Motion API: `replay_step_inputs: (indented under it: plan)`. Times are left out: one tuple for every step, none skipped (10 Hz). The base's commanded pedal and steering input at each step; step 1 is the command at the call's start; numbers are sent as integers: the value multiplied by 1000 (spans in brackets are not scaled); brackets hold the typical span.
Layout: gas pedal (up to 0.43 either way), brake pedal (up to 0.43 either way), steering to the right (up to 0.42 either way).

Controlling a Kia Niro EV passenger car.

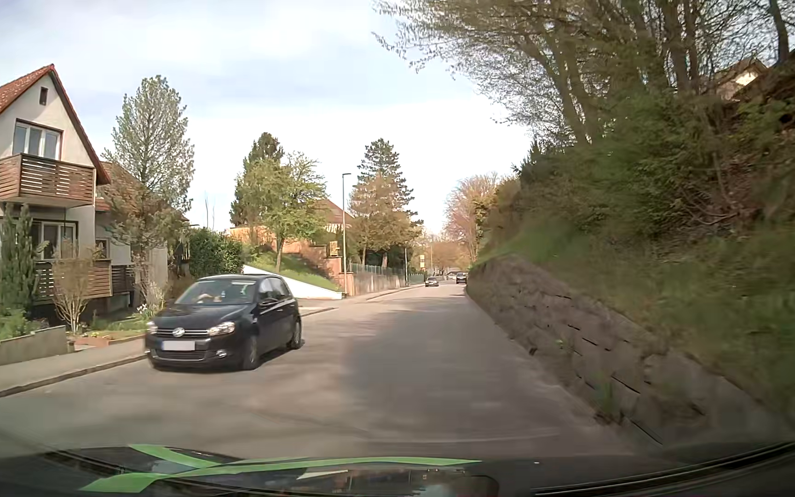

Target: Follow the waypoints while adhering to traffic rules and regulations

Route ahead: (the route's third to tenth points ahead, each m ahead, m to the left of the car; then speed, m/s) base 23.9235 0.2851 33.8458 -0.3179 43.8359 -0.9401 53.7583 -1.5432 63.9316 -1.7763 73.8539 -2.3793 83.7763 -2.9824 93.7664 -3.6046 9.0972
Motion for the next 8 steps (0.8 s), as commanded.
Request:
replay_step_inputs:
  plan:
    - [47, 0, 3]
    - [47, 0, 4]
    - [47, 0, 4]
    - [47, 0, 4]
    - [47, 0, 4]
    - [47, 0, 4]
    - [47, 0, 4]
    - [47, 0, 4]
